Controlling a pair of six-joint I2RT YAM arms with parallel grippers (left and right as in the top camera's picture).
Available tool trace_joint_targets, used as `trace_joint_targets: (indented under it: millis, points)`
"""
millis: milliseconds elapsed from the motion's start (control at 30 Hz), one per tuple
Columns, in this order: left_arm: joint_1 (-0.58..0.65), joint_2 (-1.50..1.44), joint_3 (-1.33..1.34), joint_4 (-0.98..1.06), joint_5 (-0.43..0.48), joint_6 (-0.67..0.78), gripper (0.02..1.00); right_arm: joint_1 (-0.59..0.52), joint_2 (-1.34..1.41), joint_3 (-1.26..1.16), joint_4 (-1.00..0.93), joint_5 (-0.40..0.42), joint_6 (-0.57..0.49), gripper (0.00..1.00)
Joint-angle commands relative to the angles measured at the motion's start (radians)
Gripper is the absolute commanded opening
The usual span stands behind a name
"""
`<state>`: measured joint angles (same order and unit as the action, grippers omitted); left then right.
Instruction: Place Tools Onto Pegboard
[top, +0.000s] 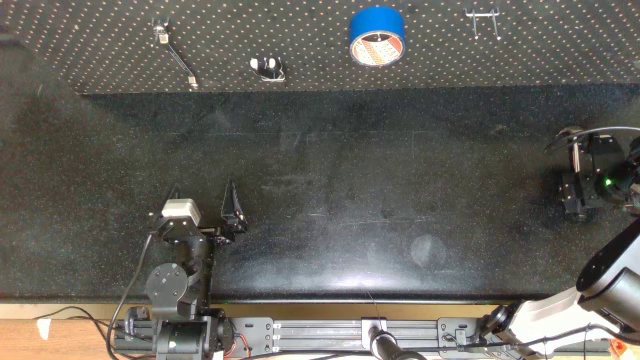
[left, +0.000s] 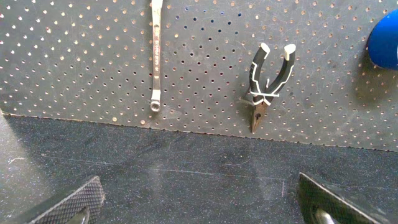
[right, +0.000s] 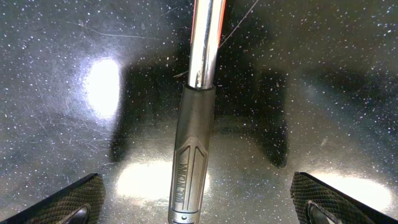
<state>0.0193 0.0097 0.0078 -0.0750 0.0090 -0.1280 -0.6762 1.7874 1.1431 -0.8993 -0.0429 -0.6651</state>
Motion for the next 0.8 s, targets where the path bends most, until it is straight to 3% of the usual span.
trace_joint_targets:
  millis: [33, 800]
  points:
    - [0.004, -0.006, -0.002, -0.007, 0.011, -0.005, 0.998, 0.003, 0.026, -0.007, 0.001, 0.009, -0.021, 0.976]
    - [0.004, -0.006, -0.002, -0.007, 0.011, -0.005, 0.996, 0.025, 0.063, -0.007, 0.026, 0.058, -0.051, 0.976]
